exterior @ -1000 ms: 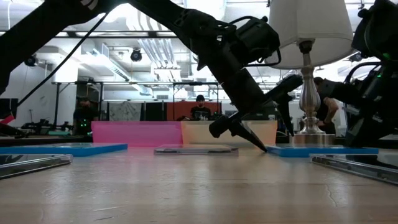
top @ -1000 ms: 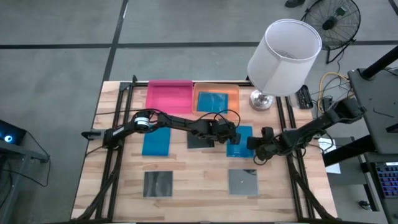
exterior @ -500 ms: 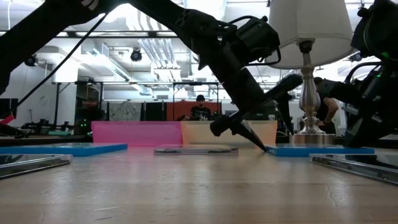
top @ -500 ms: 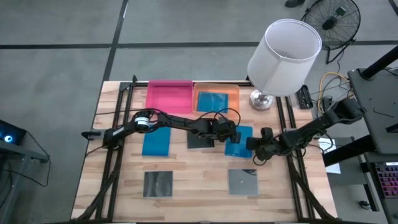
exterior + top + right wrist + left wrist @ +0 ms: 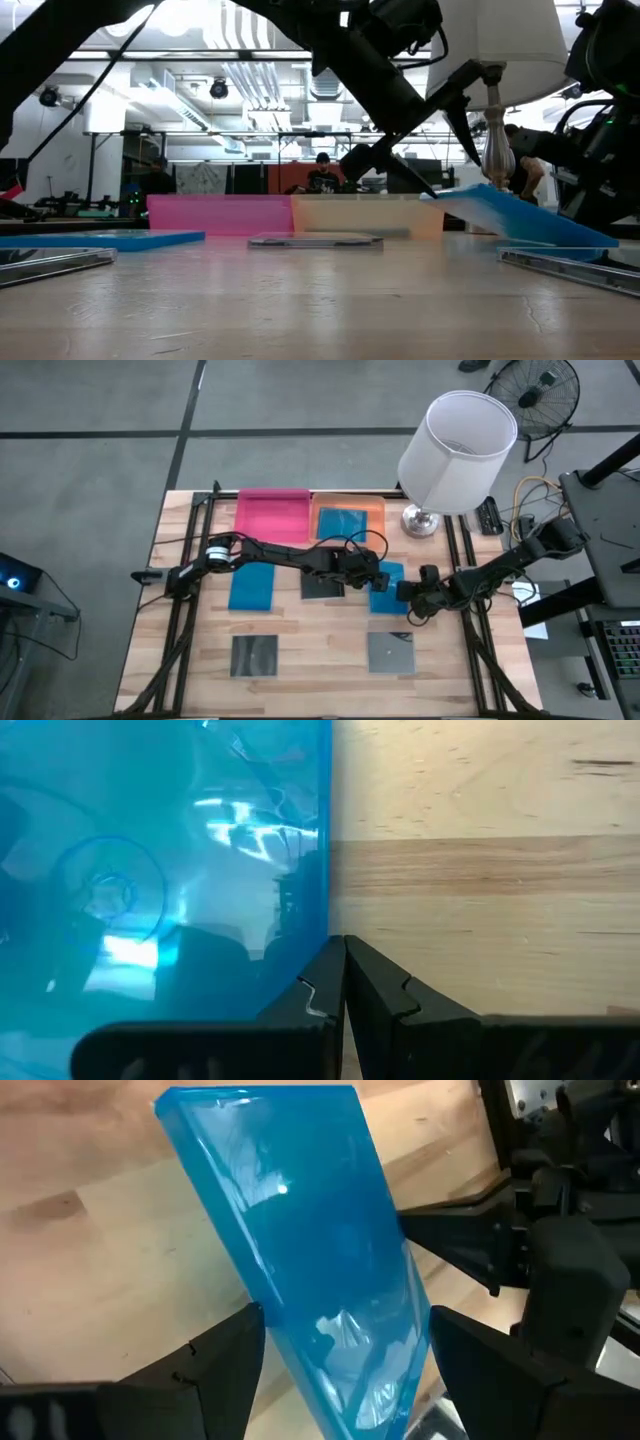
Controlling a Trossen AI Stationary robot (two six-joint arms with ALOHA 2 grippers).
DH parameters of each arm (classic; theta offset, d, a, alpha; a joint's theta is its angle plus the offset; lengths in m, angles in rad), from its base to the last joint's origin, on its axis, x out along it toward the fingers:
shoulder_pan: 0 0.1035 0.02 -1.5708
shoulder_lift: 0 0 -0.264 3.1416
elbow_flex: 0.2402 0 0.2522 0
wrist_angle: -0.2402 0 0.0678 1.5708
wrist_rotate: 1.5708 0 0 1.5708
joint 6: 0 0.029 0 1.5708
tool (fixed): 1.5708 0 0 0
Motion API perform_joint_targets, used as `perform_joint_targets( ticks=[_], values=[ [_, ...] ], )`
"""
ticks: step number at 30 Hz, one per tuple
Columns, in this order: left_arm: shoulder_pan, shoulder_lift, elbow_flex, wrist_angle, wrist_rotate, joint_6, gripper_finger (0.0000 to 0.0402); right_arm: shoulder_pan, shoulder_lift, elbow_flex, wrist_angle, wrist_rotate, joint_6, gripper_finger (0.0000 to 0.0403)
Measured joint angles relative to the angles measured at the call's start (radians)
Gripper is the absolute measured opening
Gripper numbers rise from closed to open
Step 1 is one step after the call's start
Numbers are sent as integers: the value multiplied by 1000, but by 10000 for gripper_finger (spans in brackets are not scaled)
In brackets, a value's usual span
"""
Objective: Pick & place jewel cases by type
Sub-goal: Put the right blue CD case into the orange bin
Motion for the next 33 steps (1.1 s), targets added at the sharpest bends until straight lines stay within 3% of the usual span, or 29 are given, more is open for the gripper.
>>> perform_joint_targets(
  ticks=[18,24,33],
  values=[
    [-10,0,15,14,-3,2,257,0,-3,0,-10,13,11,9],
    [-18,4,25,206,60,23,256,-3,-3,2,11,24,14,9],
    [-14,6,10,130,50,-1,256,-6,-3,2,11,26,3,9]
  ],
)
